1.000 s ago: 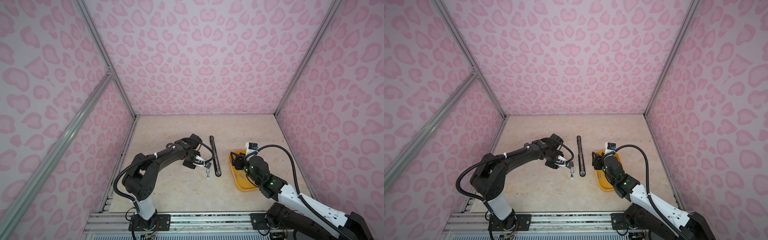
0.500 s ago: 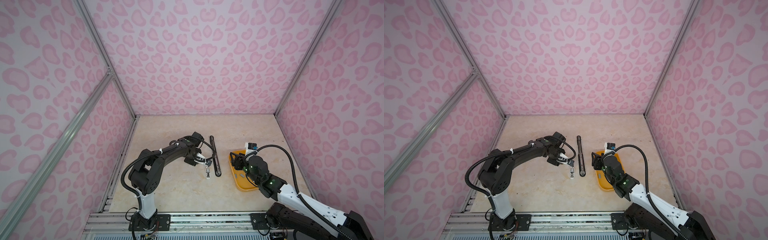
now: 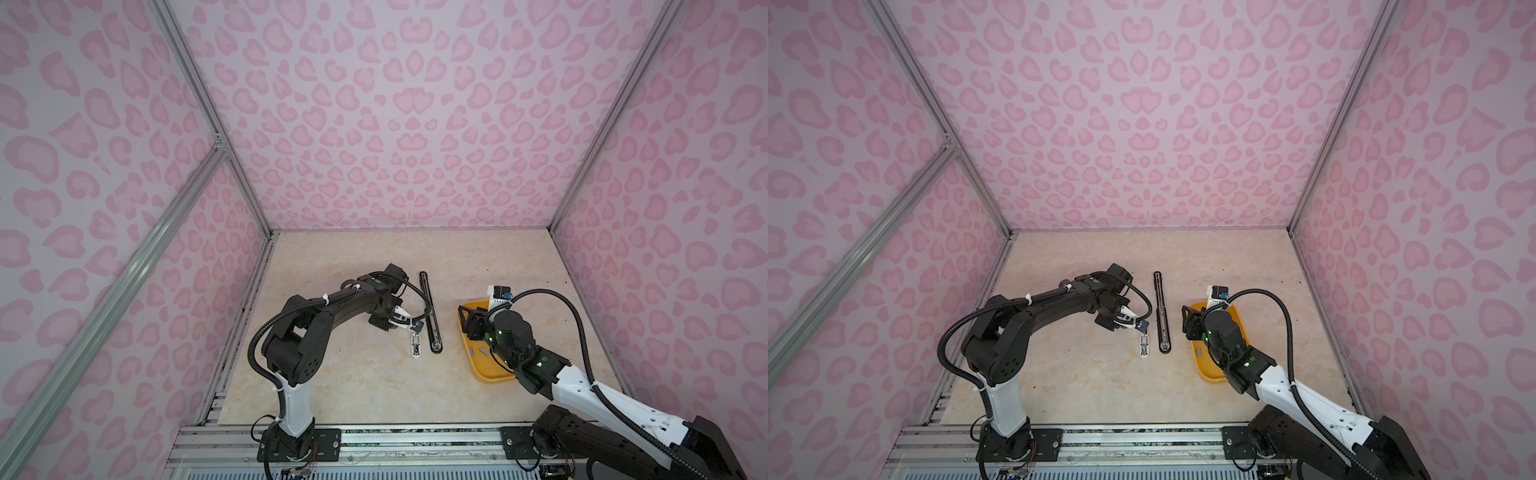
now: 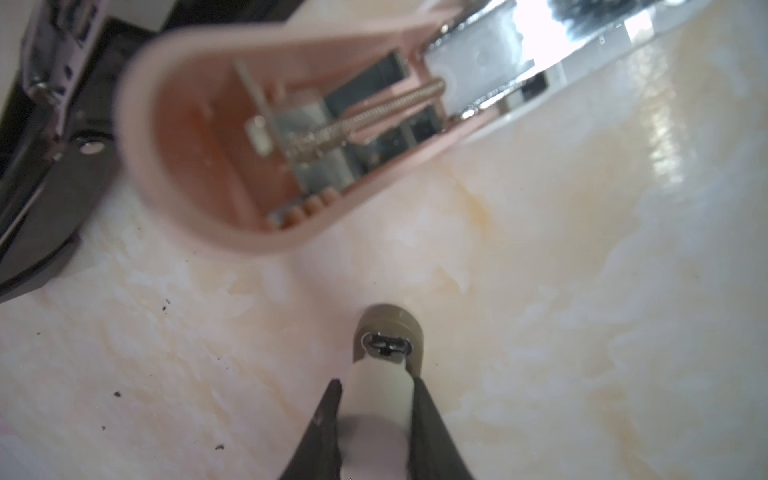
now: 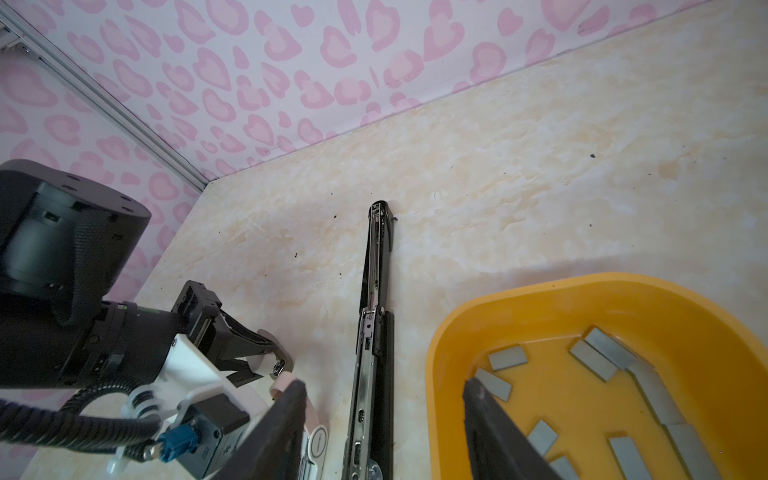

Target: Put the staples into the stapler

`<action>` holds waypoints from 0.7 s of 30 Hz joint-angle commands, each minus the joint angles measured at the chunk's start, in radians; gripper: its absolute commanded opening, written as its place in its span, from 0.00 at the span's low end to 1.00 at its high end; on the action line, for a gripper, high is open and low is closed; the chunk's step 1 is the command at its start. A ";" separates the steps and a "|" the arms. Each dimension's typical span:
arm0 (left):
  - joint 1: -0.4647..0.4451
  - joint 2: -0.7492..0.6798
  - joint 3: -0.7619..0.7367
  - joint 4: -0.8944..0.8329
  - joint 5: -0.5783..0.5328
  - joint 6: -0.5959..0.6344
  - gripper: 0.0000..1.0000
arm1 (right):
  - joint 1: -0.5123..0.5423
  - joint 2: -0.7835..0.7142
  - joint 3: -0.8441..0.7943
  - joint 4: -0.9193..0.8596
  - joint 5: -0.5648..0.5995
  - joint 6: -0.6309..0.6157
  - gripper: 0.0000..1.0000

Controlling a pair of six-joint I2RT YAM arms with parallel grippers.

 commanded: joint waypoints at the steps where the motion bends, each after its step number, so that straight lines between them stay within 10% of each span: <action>1: 0.008 -0.045 -0.013 -0.018 0.039 -0.010 0.14 | -0.003 0.001 0.003 0.022 0.011 -0.003 0.61; 9: 0.063 -0.343 -0.182 0.279 0.000 -0.192 0.03 | -0.004 0.017 0.003 0.027 0.007 0.002 0.61; 17: 0.062 -0.566 -0.190 0.461 -0.357 -0.781 0.03 | -0.003 0.021 0.005 0.027 -0.018 0.011 0.61; 21: 0.055 -0.725 -0.247 0.527 -0.229 -1.040 0.03 | -0.003 0.036 0.016 0.019 -0.037 0.011 0.60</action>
